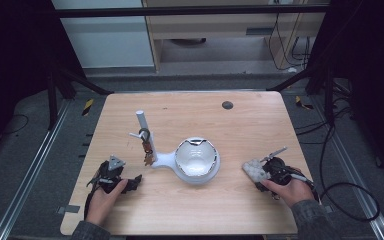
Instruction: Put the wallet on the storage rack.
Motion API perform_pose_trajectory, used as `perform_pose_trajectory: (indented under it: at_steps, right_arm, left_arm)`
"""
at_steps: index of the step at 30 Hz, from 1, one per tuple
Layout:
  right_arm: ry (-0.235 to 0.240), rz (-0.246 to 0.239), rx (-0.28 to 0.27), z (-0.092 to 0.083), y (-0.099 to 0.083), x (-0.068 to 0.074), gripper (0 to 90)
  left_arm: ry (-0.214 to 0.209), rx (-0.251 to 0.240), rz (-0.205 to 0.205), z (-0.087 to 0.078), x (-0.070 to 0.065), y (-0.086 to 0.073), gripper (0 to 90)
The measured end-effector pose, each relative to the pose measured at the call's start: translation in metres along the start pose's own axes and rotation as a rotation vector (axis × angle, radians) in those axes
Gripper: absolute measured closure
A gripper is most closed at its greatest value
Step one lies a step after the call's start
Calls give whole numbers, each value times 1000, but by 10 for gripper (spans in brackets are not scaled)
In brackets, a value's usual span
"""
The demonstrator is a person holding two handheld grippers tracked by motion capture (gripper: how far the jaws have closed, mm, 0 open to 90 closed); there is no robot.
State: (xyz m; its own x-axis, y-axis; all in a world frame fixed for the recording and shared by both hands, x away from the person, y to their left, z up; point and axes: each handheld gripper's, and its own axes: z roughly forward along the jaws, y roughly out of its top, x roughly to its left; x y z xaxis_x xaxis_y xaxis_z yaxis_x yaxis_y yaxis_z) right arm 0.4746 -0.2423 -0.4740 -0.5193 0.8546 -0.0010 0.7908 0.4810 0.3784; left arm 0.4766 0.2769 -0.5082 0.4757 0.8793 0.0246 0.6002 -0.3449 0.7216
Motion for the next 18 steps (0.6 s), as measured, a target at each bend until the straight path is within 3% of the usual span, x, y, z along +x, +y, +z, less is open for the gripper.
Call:
perform_pose_trajectory:
  at_steps: [11, 18]
  right_arm:
    - [0, -36, 66, -1, 9, 0, 312]
    - [10, -72, 45, -13, 10, 2, 318]
  left_arm:
    - [-1, 1, 1, 0, 0, 0, 39]
    - [1, 4, -1, 0, 0, 0, 31]
